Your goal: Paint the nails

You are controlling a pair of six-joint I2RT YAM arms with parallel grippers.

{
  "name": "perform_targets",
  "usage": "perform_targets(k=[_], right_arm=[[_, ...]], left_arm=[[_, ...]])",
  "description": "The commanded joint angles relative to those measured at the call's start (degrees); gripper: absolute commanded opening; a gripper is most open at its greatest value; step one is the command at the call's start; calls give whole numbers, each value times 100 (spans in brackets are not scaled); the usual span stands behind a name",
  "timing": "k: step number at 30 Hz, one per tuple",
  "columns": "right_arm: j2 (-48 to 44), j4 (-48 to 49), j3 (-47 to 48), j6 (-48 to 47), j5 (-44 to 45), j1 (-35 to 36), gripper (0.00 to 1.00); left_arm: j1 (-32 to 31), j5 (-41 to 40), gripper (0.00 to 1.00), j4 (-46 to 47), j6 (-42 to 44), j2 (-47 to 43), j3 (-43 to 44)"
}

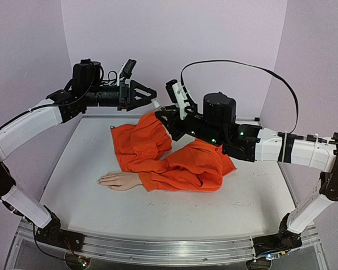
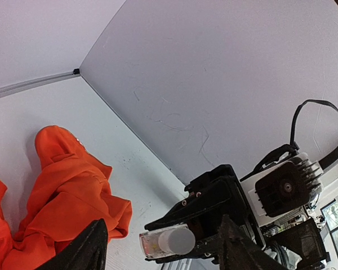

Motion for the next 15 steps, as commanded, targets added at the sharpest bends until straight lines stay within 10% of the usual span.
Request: perform_targets(k=[1, 15], right_arm=[[43, 410, 480, -156, 640, 101, 0], [194, 393, 657, -339, 517, 203, 0]], left_arm=[[-172, -167, 63, 201, 148, -100, 333], [-308, -264, 18, 192, 291, 75, 463]])
